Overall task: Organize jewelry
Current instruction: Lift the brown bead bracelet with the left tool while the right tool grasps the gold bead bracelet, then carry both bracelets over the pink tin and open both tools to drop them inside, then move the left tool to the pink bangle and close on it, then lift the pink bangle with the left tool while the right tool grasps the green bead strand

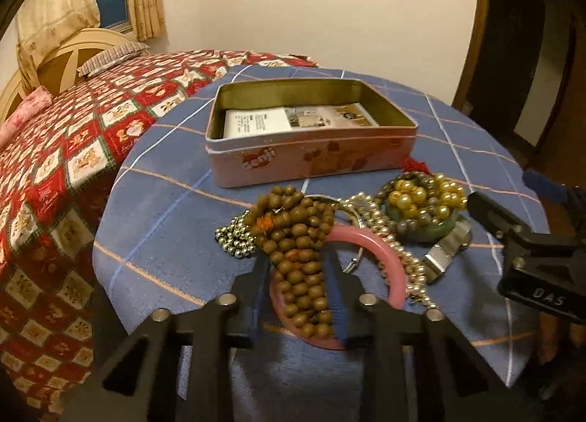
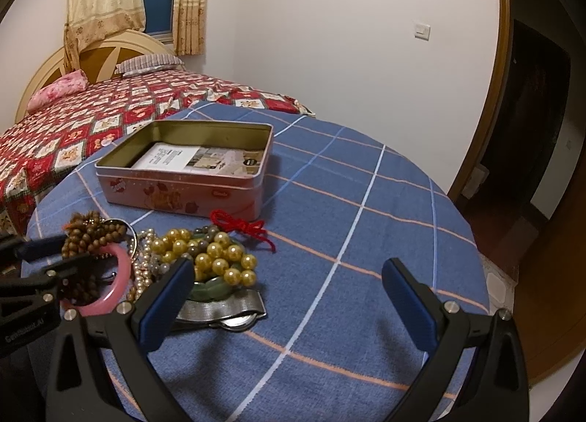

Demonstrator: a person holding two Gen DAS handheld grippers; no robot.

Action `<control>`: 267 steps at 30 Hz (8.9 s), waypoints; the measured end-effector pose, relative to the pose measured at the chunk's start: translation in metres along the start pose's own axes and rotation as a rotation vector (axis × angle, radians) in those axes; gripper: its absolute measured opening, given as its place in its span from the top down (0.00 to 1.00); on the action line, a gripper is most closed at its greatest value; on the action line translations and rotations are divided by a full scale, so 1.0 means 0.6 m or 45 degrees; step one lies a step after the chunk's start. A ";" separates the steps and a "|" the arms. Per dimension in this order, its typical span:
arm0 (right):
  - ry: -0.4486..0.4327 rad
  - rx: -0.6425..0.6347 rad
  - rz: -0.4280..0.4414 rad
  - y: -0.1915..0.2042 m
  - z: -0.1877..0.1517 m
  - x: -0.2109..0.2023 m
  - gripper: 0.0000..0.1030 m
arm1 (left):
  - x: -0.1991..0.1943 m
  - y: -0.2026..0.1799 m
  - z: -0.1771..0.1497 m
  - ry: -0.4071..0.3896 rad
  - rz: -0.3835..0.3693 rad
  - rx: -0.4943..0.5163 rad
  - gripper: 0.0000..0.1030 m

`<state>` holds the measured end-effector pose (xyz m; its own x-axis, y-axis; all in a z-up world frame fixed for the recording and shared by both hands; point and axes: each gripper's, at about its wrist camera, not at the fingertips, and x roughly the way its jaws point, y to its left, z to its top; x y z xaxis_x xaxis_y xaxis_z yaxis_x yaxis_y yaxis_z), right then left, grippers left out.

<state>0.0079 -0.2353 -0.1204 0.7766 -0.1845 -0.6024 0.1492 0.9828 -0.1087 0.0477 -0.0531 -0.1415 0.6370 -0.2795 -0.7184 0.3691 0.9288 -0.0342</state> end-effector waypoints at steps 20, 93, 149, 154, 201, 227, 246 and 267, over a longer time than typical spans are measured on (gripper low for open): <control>0.051 -0.093 0.110 0.020 0.066 0.050 0.13 | -0.071 0.024 0.051 -0.235 0.099 0.058 0.80; 0.009 -0.094 0.316 -0.017 0.099 -0.024 0.88 | -0.076 0.037 0.077 -0.264 0.096 0.069 0.80; 0.031 -0.318 0.199 0.060 0.251 0.184 0.87 | 0.122 0.054 0.250 -0.136 0.273 0.157 0.80; 0.056 -0.311 0.194 0.053 0.245 0.198 0.87 | 0.134 0.052 0.248 -0.117 0.275 0.163 0.80; 0.082 -0.211 0.145 0.020 0.118 0.086 0.32 | 0.039 0.047 0.138 -0.103 0.366 0.123 0.22; 0.099 -0.129 0.080 -0.029 0.003 0.027 0.18 | 0.002 0.001 -0.006 0.036 0.308 0.191 0.22; 0.118 -0.119 0.093 -0.028 -0.004 0.035 0.18 | 0.019 0.011 -0.007 0.058 0.217 0.205 0.88; 0.166 -0.117 0.247 0.021 0.043 0.068 0.47 | -0.049 0.033 0.046 -0.160 0.227 0.119 0.90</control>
<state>0.0571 -0.2303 -0.1259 0.6990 0.0038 -0.7151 -0.0557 0.9972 -0.0492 0.0551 -0.0331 -0.1017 0.7750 -0.1464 -0.6148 0.3004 0.9412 0.1546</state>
